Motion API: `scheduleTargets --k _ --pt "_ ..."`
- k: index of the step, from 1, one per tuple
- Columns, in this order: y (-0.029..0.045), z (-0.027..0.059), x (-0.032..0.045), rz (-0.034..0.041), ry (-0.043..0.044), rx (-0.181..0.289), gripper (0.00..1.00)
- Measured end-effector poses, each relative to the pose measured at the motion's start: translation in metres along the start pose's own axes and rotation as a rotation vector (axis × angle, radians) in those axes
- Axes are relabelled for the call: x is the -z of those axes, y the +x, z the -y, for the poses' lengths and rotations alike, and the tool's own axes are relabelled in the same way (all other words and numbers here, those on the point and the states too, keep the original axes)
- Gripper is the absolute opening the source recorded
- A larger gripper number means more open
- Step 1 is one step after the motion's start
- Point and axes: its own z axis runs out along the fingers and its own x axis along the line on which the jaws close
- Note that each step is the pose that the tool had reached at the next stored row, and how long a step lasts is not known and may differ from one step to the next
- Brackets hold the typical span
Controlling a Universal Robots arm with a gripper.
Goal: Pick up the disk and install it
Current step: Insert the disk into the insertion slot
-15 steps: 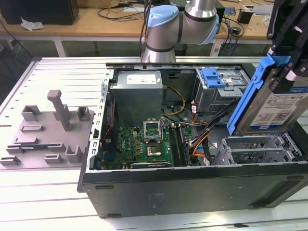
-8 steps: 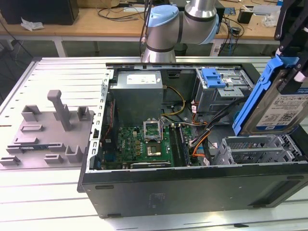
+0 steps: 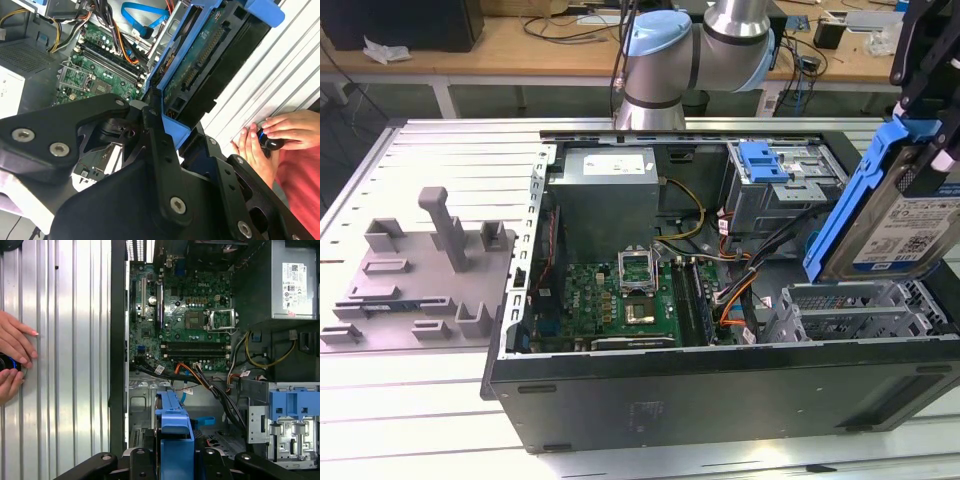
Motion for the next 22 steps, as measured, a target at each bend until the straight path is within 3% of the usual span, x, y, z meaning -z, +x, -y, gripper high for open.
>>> scheduleTargets --k 22 --pt "-0.0059 0.0014 -0.0087 -0.0001 0.0 0.0 0.36"
